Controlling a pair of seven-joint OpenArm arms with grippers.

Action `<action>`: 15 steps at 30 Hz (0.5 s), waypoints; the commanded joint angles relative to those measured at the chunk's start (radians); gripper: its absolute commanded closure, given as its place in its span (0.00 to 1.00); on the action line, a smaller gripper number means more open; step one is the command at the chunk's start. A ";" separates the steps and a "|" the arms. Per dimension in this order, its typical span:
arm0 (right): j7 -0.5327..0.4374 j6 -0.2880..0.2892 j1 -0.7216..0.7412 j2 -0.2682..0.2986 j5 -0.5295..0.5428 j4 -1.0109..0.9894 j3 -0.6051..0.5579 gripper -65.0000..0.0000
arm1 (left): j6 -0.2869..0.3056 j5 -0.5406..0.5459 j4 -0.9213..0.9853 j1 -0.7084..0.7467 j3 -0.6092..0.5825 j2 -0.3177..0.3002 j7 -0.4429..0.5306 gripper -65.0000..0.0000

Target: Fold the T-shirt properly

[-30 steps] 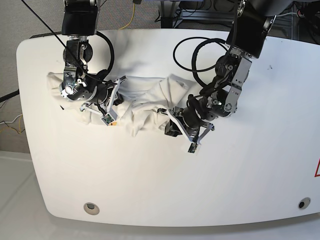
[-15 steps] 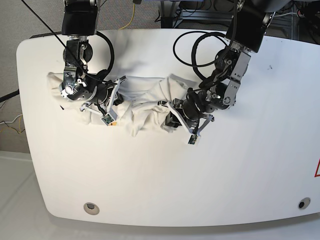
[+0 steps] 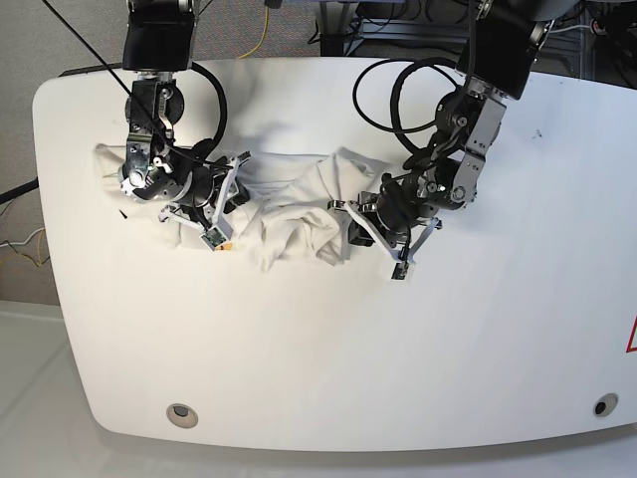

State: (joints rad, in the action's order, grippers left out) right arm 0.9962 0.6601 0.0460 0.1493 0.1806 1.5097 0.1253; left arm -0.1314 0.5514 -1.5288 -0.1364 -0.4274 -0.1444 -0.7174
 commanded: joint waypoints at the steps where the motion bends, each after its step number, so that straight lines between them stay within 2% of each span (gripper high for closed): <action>1: 0.072 -0.009 -0.002 0.011 -0.062 -0.002 0.003 0.61 | 0.006 0.005 -0.022 -0.024 0.002 0.002 0.015 0.91; 15: 0.111 -0.009 0.021 0.014 -0.062 0.073 0.004 0.61 | 0.005 0.003 -0.020 -0.025 0.002 -0.019 0.015 0.91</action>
State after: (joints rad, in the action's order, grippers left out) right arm 1.0687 0.6556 0.0631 0.1490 0.1505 1.5486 0.1246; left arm -0.1318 0.5510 -1.5288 -0.1387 -0.4301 -0.1627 -0.7174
